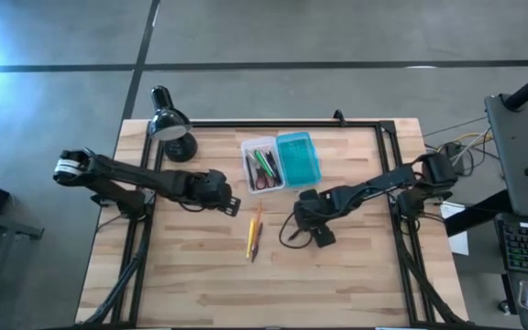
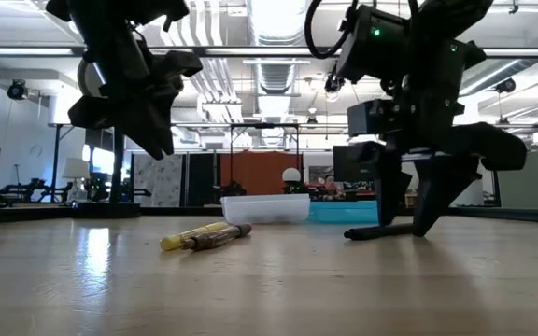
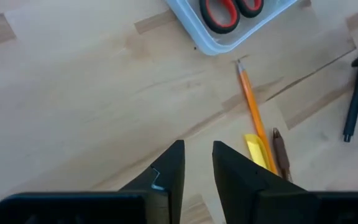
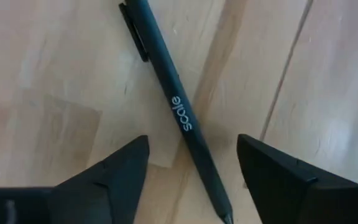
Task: Pick & place school supplies into a supply box
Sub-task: Put the black pen into the blue supply box
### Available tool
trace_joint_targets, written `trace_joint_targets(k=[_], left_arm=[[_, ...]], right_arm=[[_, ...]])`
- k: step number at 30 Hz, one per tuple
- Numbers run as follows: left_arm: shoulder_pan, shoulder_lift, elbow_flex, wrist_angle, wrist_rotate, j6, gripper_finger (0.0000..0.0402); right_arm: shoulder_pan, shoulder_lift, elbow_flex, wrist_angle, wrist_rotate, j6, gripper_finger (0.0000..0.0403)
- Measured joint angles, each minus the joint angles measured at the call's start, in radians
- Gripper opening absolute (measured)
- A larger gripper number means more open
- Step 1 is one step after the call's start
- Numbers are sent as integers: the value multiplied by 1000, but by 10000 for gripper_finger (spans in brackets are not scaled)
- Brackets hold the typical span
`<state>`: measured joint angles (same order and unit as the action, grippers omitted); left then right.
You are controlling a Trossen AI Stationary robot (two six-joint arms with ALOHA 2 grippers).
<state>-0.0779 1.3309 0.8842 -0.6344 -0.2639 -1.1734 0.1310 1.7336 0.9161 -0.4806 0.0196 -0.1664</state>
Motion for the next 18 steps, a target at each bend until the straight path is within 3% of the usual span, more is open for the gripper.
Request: trace_joint_targets(k=[11, 18], left_arm=[[-4, -36, -40, 6, -3, 30, 67], [-4, -36, -43, 5, -3, 70, 67]], right_arm=[[2, 78, 21, -45, -47, 19, 27], [-31, -59, 47, -96, -154, 251, 17]])
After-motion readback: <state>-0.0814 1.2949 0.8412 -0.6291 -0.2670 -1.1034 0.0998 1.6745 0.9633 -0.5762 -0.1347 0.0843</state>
